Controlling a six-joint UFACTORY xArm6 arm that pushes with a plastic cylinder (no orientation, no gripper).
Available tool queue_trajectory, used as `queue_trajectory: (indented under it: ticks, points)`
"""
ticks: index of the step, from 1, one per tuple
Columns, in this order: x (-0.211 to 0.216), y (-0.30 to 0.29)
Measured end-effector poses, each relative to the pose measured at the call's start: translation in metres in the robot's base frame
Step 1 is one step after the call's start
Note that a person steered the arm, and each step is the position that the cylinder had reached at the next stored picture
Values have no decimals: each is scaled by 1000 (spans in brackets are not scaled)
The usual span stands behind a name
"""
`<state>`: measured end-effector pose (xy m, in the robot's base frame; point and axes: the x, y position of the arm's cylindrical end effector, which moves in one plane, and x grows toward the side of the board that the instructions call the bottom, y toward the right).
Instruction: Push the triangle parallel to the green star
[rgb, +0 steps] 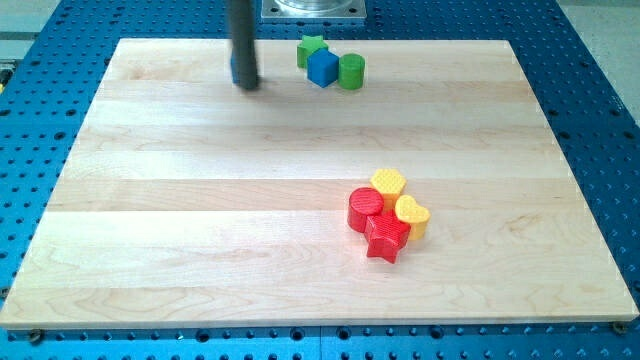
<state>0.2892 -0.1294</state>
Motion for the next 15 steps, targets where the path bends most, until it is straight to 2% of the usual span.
queue_trajectory:
  ticks: [1, 2, 3, 4, 5, 7, 8, 9, 10, 11, 14, 15]
  points:
    - [0, -21]
    - [7, 14]
    - [3, 88]
    - [-21, 103]
    - [-35, 62]
    - [-24, -50]
    - [1, -68]
    - [32, -72]
    - [28, -98]
    - [6, -106]
    - [0, -86]
    - [-15, -74]
